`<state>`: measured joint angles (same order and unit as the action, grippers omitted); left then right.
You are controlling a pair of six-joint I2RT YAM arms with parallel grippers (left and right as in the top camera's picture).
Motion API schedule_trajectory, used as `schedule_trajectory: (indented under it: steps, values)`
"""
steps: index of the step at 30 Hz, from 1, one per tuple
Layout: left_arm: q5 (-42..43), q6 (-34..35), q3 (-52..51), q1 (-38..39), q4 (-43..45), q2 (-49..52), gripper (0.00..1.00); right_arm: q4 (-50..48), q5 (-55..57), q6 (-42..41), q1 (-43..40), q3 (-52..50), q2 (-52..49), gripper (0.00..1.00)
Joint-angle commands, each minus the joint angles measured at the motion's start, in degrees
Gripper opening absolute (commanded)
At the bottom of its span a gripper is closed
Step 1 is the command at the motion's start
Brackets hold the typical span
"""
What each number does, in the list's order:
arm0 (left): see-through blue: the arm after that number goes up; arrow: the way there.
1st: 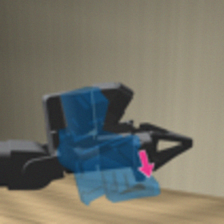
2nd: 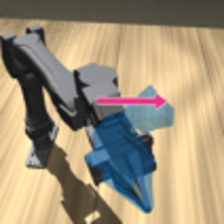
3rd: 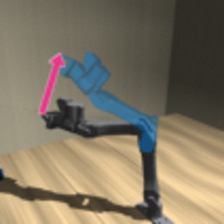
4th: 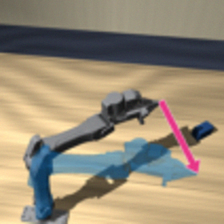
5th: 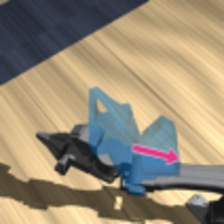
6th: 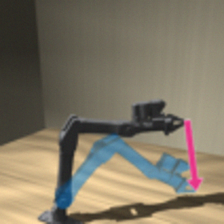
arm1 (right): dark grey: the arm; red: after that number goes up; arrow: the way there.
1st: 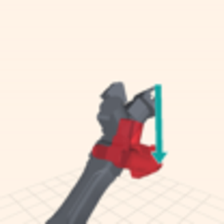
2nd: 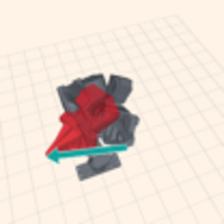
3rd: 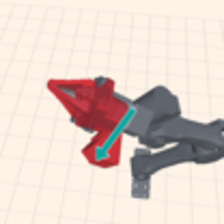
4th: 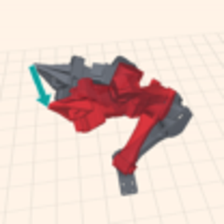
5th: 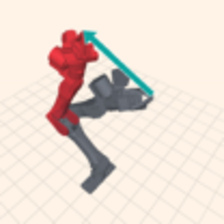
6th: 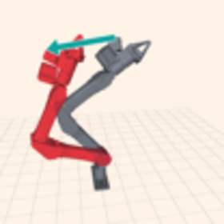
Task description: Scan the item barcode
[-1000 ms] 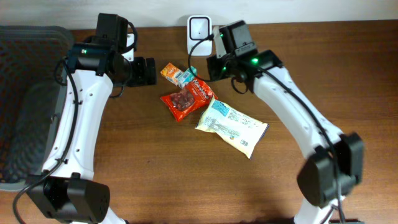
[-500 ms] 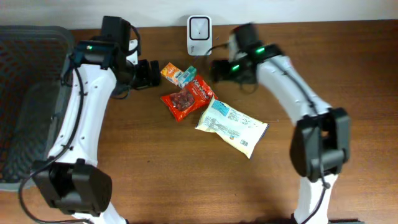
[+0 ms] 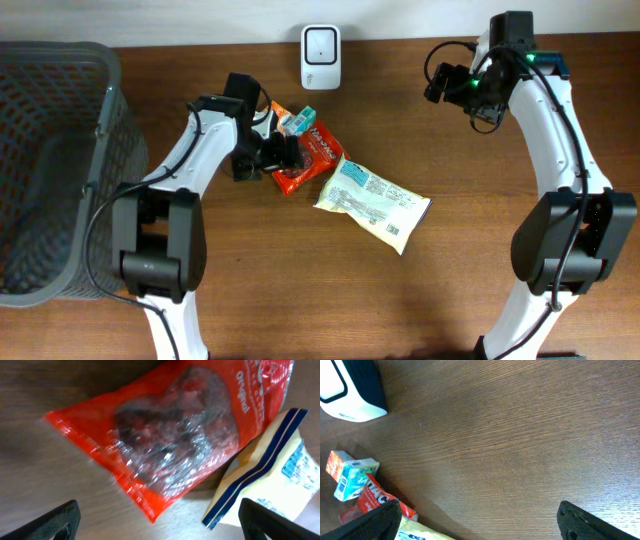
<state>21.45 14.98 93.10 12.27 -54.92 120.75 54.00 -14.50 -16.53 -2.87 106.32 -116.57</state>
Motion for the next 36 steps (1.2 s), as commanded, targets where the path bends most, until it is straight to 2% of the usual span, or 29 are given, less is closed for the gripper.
schedule_trajectory:
  steps: [1,3,4,8,9,12,16,18,19,21,31,34,36]
  values:
    - [4.7,-0.5,-0.4,0.1,1.2,4.7,0.99,0.0,-0.1,-0.5,-0.2,0.3,0.9,0.98]
    - [4.7,-0.5,-0.4,0.1,3.8,4.9,0.97,0.0,-0.1,-0.5,-0.2,0.3,0.9,0.98]
    - [4.5,-0.5,-0.4,0.1,5.2,4.9,0.87,0.0,-0.1,-0.5,-0.2,0.3,0.9,0.98]
    - [-2.1,-0.5,-0.4,0.0,7.0,4.9,0.28,0.0,-0.1,-0.5,-0.2,0.3,0.9,0.98]
    - [-2.4,-0.8,0.0,-0.1,6.6,4.9,0.00,0.0,-0.1,-0.5,-0.2,0.3,0.9,0.98]
    - [-5.2,-1.4,7.0,-0.4,-1.0,4.8,0.00,0.0,-0.1,-0.5,-0.2,0.3,0.9,0.98]
    - [-26.9,-1.8,29.5,-0.2,-22.7,4.5,0.00,0.0,-0.1,-0.5,-0.2,0.3,0.9,0.98]
    - [-38.7,-1.8,38.8,-0.2,-30.4,4.5,0.00,0.0,-0.1,-0.5,-0.2,0.3,0.9,0.98]
    - [-45.6,-1.7,42.2,-0.2,-33.0,4.5,0.00,0.0,-0.1,-0.5,-0.2,0.3,0.9,0.98]
    - [-53.1,-1.8,42.9,-0.2,-34.5,4.5,0.00,0.0,-0.1,-0.5,-0.2,0.3,0.9,0.98]
    - [-60.0,-1.5,42.7,4.2,-39.7,13.3,0.00,0.0,-0.1,-0.5,-0.2,0.3,0.9,0.98]
    - [-57.0,-1.3,42.6,9.2,-40.1,14.7,0.00,0.0,-0.1,-0.5,-0.2,0.3,0.9,0.98]
    - [-54.8,-1.3,42.6,13.3,-38.8,14.7,0.09,0.0,-0.1,-0.5,-0.2,0.3,0.9,0.98]
